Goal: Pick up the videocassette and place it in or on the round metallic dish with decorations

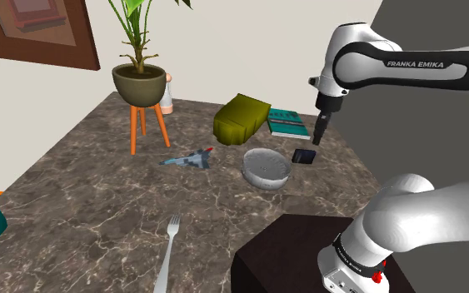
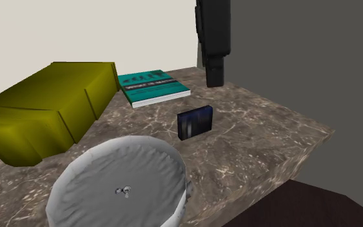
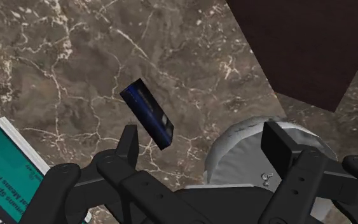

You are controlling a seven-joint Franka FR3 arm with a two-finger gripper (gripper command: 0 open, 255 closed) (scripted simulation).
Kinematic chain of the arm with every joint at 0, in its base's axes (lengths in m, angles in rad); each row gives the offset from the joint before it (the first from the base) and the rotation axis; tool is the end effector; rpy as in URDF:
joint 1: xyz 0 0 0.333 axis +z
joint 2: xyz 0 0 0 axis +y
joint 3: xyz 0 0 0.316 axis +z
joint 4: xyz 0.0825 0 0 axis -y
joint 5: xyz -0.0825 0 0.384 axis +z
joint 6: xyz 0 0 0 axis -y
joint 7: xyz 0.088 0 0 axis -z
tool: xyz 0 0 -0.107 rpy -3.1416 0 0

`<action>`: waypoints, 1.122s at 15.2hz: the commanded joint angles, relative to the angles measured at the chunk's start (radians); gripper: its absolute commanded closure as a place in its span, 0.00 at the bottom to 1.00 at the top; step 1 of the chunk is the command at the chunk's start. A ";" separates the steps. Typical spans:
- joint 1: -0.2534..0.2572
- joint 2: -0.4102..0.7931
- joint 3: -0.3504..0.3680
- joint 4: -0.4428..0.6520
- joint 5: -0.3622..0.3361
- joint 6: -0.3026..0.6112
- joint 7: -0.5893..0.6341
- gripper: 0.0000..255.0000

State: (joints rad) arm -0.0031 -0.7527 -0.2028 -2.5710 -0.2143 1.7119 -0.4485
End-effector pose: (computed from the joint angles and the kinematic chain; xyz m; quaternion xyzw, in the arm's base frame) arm 0.3051 -0.0884 0.4848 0.9828 0.1722 -0.0645 0.0178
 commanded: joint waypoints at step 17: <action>-0.003 0.196 -0.269 -0.096 -0.105 0.290 -0.345 0.00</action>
State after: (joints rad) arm -0.0059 -0.5580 -0.4712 -2.6647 -0.3186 1.9989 -0.7934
